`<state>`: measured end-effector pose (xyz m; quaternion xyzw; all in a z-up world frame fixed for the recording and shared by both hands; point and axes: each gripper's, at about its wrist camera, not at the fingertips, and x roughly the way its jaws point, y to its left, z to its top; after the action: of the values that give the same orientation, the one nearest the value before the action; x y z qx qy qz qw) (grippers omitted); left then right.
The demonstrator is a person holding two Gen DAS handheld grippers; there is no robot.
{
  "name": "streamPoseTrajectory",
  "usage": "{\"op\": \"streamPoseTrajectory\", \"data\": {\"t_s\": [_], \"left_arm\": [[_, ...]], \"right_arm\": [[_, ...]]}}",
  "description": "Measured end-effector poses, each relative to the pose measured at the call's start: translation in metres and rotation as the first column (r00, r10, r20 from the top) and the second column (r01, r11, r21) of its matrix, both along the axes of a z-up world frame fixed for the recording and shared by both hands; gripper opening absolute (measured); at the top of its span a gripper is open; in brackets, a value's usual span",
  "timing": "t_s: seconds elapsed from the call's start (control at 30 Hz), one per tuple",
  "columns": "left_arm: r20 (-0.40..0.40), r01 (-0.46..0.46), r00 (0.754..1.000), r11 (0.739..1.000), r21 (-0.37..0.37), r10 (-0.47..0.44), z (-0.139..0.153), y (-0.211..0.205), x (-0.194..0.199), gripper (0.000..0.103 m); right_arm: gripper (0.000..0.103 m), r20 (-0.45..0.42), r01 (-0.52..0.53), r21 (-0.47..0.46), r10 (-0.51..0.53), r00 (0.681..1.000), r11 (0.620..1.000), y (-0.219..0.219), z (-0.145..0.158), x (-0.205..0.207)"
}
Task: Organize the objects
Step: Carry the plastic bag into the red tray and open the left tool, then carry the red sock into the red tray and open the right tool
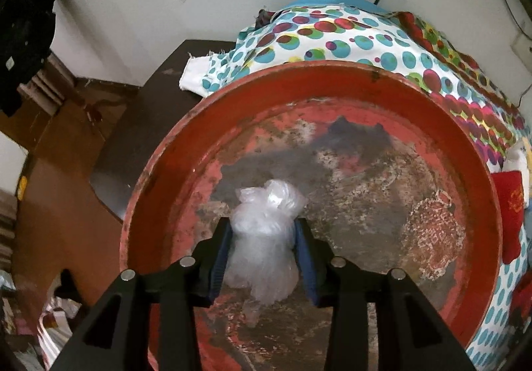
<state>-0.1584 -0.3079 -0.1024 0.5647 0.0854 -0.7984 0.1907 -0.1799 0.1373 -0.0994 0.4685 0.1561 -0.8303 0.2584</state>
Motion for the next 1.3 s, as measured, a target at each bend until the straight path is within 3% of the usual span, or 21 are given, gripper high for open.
{"op": "streamPoseTrajectory", "data": {"t_s": [0.23, 0.33, 0.53, 0.63, 0.87, 1.13, 1.3], "left_arm": [[-0.063, -0.057, 0.996, 0.996, 0.071, 0.061, 0.004, -0.004, 0.010, 0.039], [-0.092, -0.076, 0.993, 0.996, 0.051, 0.080, 0.012, 0.000, 0.014, 0.039], [-0.128, -0.053, 0.990, 0.998, 0.040, 0.058, 0.027, 0.012, 0.020, 0.040], [-0.140, -0.021, 0.990, 0.997, 0.072, 0.031, 0.030, 0.010, 0.025, 0.043], [-0.159, -0.024, 0.987, 0.998, 0.064, 0.034, 0.032, -0.005, 0.042, 0.044], [-0.292, -0.009, 0.955, 0.986, 0.167, 0.058, 0.045, -0.009, 0.054, 0.044], [-0.304, 0.048, 0.952, 0.992, 0.114, -0.011, 0.045, 0.009, 0.050, 0.044]], "right_arm": [[0.047, -0.015, 0.007, 0.029, -0.006, 1.000, 1.000, -0.005, -0.001, 0.003], [0.046, -0.025, 0.017, 0.035, -0.016, 1.000, 0.999, -0.006, 0.000, 0.003], [0.039, -0.030, 0.033, 0.045, -0.032, 0.999, 0.998, -0.007, 0.006, 0.002], [0.037, -0.037, 0.037, 0.051, -0.035, 0.999, 0.998, -0.009, 0.011, 0.003], [0.032, -0.038, 0.033, 0.018, -0.033, 0.999, 0.999, -0.023, 0.028, 0.004], [0.031, -0.020, -0.017, -0.042, 0.016, 1.000, 0.999, -0.058, 0.044, 0.003], [0.030, 0.003, -0.026, -0.084, 0.026, 1.000, 0.996, -0.071, 0.051, -0.002]]}}
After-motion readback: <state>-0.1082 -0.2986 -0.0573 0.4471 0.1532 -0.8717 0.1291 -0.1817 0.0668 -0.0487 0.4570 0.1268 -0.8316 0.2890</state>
